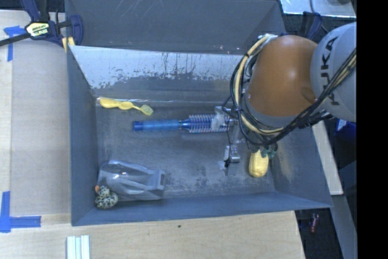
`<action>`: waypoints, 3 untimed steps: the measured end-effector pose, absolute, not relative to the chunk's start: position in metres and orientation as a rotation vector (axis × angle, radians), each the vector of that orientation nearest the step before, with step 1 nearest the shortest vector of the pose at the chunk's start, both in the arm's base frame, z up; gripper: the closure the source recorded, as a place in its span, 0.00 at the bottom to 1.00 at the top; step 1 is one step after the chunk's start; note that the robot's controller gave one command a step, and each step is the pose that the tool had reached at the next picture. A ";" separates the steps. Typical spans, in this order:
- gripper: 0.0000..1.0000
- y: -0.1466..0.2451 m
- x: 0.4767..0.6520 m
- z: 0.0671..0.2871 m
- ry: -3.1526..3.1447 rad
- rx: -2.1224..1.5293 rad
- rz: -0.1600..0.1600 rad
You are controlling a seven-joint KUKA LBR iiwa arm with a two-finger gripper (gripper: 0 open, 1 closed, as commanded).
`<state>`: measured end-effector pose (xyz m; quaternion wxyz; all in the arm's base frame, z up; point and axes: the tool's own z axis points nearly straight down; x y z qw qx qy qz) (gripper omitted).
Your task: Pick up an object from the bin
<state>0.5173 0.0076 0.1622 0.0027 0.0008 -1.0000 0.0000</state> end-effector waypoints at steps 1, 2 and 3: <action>0.00 0.008 0.519 0.166 -3.144 0.002 0.000; 0.00 -0.051 0.512 0.149 -3.144 -0.044 0.000; 0.00 -0.012 0.557 0.143 -3.149 -0.060 0.002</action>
Offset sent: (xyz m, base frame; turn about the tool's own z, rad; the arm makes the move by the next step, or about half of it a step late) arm -0.0120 -0.1117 -0.0281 0.0600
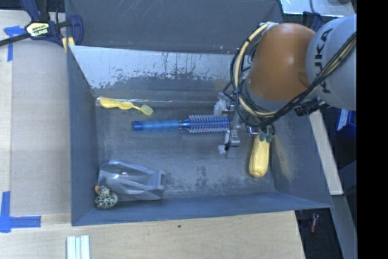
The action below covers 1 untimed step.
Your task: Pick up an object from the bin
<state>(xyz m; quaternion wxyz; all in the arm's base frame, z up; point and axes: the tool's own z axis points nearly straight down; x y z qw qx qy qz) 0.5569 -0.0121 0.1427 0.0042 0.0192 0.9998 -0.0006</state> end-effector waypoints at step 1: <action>0.00 -0.059 0.578 0.125 3.115 0.360 -0.001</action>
Offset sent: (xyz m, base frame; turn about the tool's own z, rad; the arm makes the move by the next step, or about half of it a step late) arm 0.0601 0.0225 -0.0727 0.0904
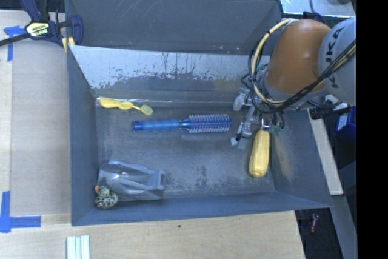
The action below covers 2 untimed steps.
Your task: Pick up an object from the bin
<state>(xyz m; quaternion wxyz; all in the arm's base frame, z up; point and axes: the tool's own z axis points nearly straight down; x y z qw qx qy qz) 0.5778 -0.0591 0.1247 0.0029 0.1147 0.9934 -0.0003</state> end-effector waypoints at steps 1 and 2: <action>0.00 -0.042 0.600 0.095 3.102 0.422 -0.001; 0.00 -0.007 0.607 0.082 3.119 0.275 -0.001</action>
Offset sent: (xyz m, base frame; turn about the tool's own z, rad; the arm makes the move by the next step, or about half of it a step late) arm 0.0332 0.0734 -0.0547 0.1297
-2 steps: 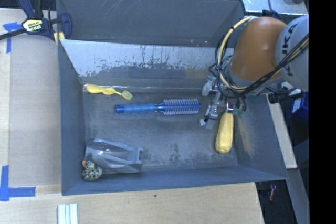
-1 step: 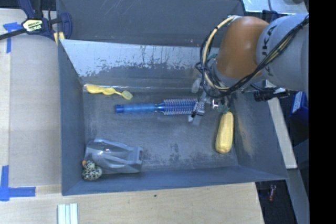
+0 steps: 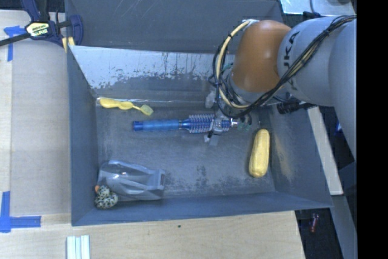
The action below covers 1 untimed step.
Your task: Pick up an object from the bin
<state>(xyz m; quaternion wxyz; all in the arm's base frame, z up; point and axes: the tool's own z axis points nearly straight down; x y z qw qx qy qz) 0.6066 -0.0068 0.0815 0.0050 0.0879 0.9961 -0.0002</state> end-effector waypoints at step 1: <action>0.00 -0.006 0.603 0.075 3.091 0.506 0.002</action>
Offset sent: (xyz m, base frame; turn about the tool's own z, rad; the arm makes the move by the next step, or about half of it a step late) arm 0.0033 -0.0061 0.0745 0.0659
